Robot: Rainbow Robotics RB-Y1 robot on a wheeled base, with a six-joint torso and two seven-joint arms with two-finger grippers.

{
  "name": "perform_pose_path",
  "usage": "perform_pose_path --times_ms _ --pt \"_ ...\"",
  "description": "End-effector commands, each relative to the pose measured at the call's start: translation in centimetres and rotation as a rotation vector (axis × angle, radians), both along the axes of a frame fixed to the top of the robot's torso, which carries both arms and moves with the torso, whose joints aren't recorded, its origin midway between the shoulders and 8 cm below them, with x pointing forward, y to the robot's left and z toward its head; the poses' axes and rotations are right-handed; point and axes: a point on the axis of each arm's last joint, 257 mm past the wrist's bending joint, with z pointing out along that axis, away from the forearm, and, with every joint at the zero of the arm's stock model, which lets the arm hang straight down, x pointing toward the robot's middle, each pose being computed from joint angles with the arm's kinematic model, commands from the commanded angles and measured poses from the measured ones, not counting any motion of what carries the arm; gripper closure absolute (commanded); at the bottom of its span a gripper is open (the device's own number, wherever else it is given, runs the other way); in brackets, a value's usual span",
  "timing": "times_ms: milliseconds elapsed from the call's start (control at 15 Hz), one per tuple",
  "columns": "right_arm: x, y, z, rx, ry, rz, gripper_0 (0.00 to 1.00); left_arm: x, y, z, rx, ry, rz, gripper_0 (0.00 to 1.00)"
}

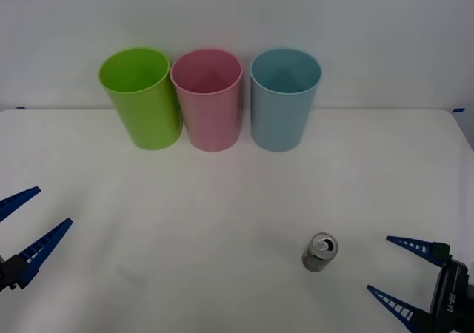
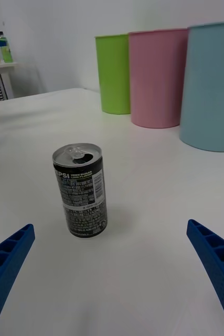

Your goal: Grasp the object on the table and drop it into the matching bin: aluminum can to the light blue bin, PET bottle to the pink bin.

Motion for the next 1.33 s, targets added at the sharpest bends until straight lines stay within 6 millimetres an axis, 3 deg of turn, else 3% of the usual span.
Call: perform_pose_path --times_ms 67,867,1333 --pt "0.2 1.7 -1.0 -0.010 0.008 0.031 0.00 0.0 0.0 0.0 0.000 0.000 0.000 0.00" --pt "2.7 8.7 -3.3 -0.007 0.001 0.041 0.00 0.0 0.0 0.0 0.000 0.000 0.000 0.00" --pt "4.4 11.7 -3.9 -0.014 -0.010 0.026 0.00 0.0 0.0 0.0 0.000 0.000 0.000 0.00"
